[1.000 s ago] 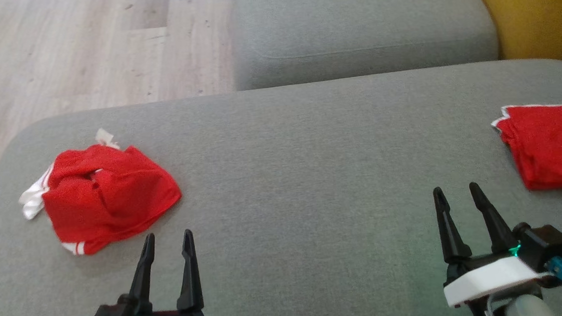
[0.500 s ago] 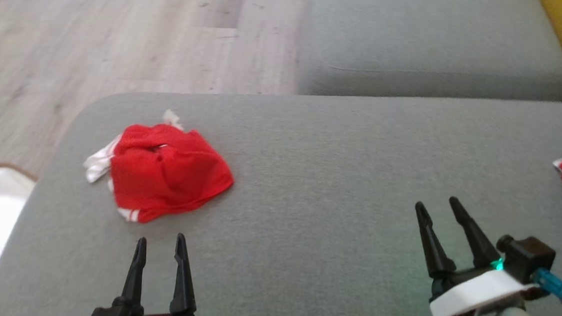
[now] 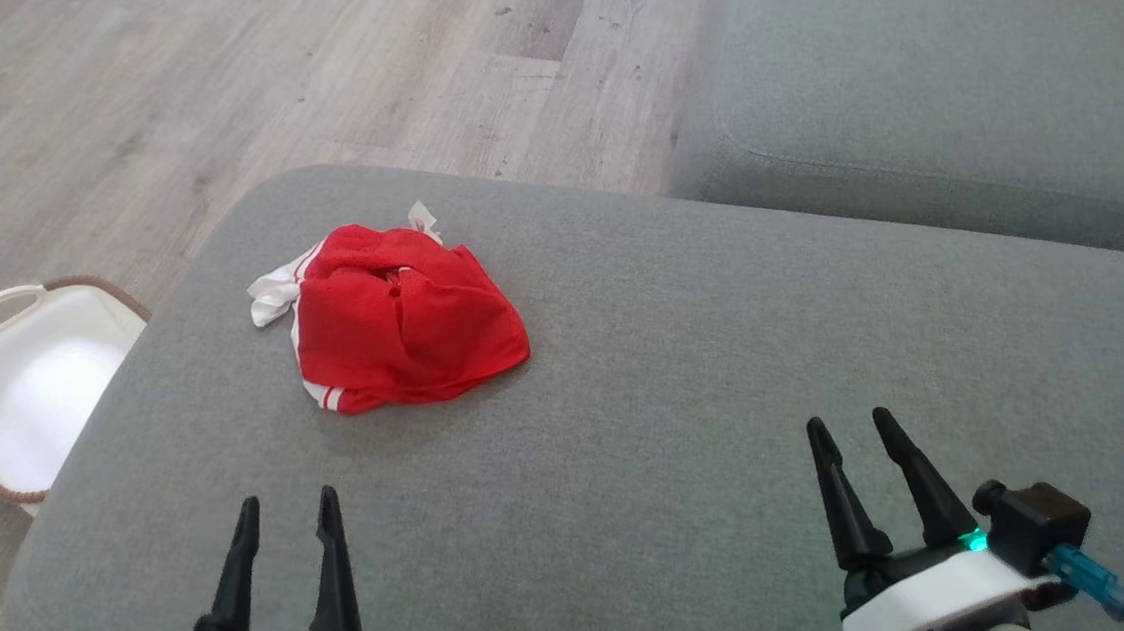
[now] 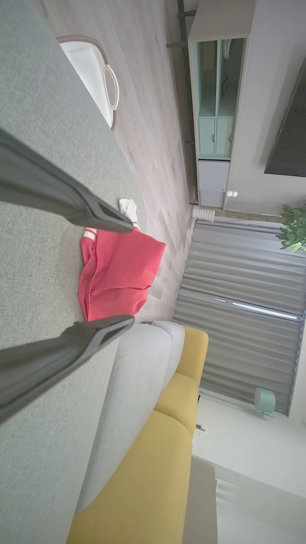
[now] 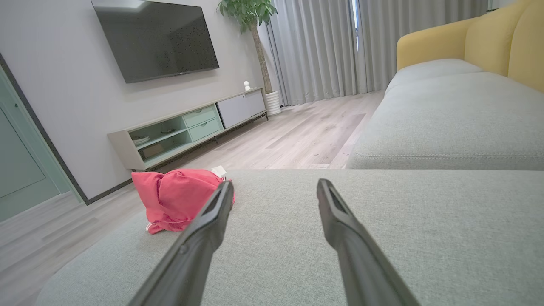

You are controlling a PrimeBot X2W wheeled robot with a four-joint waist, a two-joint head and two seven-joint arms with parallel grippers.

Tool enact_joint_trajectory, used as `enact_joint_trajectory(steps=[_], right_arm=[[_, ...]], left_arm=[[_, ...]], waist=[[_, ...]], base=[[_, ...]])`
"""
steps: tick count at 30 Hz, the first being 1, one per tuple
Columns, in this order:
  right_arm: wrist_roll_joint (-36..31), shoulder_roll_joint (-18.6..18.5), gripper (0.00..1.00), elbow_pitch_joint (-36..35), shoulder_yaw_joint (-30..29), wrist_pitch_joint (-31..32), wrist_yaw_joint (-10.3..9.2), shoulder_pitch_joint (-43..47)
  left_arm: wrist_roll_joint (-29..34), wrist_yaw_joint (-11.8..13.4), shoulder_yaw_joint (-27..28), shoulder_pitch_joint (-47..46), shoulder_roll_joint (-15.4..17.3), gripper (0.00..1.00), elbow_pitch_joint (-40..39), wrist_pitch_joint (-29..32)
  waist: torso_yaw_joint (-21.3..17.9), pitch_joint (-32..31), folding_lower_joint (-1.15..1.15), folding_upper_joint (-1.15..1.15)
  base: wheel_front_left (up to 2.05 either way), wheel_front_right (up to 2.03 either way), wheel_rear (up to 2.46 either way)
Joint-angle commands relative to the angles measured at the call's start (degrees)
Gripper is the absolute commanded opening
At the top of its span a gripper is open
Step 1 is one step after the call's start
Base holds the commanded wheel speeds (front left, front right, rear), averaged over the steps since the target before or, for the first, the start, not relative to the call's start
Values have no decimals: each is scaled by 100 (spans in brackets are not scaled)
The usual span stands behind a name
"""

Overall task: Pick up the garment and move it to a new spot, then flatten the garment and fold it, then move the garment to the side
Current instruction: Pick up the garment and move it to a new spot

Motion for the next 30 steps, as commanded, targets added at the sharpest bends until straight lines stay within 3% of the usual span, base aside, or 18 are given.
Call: enact_joint_trajectory(steps=[1,9,13,17,24,30], right_arm=[[27,-25,100,-192,144,-77,-5,-130],[-93,-25,100,-210,28,-77,-5,-223],[-237,-25,100,-296,-91,-78,-5,-326],[-409,-25,100,-413,-258,-78,-5,-491],[-664,-25,100,-562,-447,-78,-5,-815],[-814,-25,100,-690,-535,-78,-5,-1015]], left_arm=[[53,-43,242,-252,-8,100,-218,-38],[133,-10,729,-583,184,100,-122,-38],[174,-34,868,-1085,571,100,93,41],[137,-114,849,-1901,1045,100,374,500],[-240,-217,123,-3136,1905,100,1216,1822],[-1308,-221,-815,-3934,2435,100,2043,2764]], waist=[[-25,24,0,0],[-291,300,0,0],[-455,640,0,0],[-570,1093,0,0],[-756,1768,0,0],[-885,2210,0,0]], base=[[0,0,0],[0,0,0],[0,0,0],[0,0,0],[0,0,0],[0,0,0]])
